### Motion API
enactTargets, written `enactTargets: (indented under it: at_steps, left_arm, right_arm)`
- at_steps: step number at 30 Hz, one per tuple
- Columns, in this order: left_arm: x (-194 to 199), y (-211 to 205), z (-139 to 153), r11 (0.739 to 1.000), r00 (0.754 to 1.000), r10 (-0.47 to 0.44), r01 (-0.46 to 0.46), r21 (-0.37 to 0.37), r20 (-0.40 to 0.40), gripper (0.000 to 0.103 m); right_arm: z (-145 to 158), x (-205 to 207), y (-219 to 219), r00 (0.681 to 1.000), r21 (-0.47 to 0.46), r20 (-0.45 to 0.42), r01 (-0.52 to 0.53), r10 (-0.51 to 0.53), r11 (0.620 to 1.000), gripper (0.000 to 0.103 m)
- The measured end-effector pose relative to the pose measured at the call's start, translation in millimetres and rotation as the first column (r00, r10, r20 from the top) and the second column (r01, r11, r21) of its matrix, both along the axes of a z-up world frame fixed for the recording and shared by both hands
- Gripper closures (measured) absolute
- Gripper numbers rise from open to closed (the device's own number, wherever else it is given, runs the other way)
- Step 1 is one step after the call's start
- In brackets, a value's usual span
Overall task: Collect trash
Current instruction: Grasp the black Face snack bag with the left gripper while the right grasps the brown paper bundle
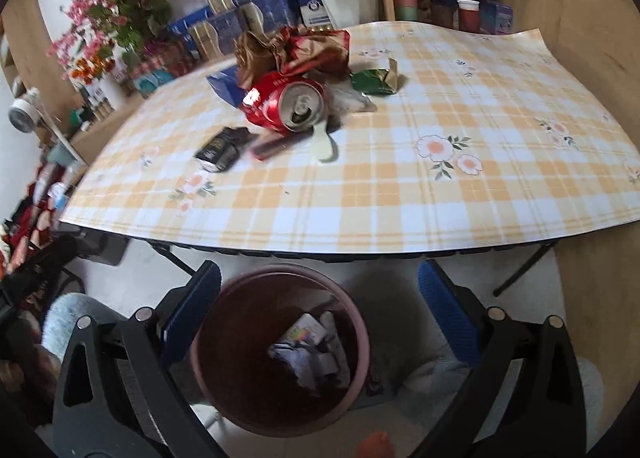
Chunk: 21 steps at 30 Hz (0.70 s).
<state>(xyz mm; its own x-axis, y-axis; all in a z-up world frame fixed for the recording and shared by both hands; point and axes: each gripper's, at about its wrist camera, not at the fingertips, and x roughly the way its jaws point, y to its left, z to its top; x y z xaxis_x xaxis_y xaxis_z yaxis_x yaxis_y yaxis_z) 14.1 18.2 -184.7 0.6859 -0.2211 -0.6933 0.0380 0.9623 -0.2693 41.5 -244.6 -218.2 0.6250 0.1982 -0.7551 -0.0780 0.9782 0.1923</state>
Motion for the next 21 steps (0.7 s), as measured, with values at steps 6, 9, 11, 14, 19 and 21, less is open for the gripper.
enactTargets:
  at_steps: [6, 9, 11, 14, 19, 21]
  left_arm:
    - [35.2, -4.0, 0.6, 0.998, 0.999, -0.043, 0.042, 0.052, 0.012, 0.007]
    - [68.2, -13.7, -3.6, 0.993, 0.995, -0.096, 0.095, 0.070, 0.015, 0.007]
    - [93.4, -23.1, -9.9, 0.986, 0.991, -0.134, 0.133, 0.100, 0.005, 0.007]
    - [130.9, -35.0, -23.5, 0.976, 0.983, -0.179, 0.183, 0.122, -0.039, 0.020]
    - [176.4, -48.5, -38.1, 0.968, 0.982, -0.177, 0.186, 0.169, -0.066, 0.020]
    - [189.2, -55.0, -43.8, 0.962, 0.977, -0.194, 0.206, 0.180, -0.084, 0.020]
  right_arm:
    - [-7.1, 2.9, -1.1, 1.000, -0.029, -0.016, -0.015, 0.014, 0.999, 0.006]
    - [-11.1, 9.1, -7.4, 0.999, -0.011, -0.044, -0.013, 0.012, 1.000, 0.006]
    - [-12.5, 13.1, -10.0, 0.998, -0.021, -0.057, -0.009, 0.008, 1.000, 0.006]
    - [-16.0, 22.3, -13.1, 0.996, -0.047, -0.090, -0.010, 0.005, 0.999, 0.006]
    - [-15.2, 39.9, -25.3, 0.991, -0.089, -0.120, 0.052, -0.062, 0.995, 0.006]
    - [-10.3, 44.5, -32.8, 0.991, -0.067, -0.110, 0.074, -0.081, 0.995, 0.006]
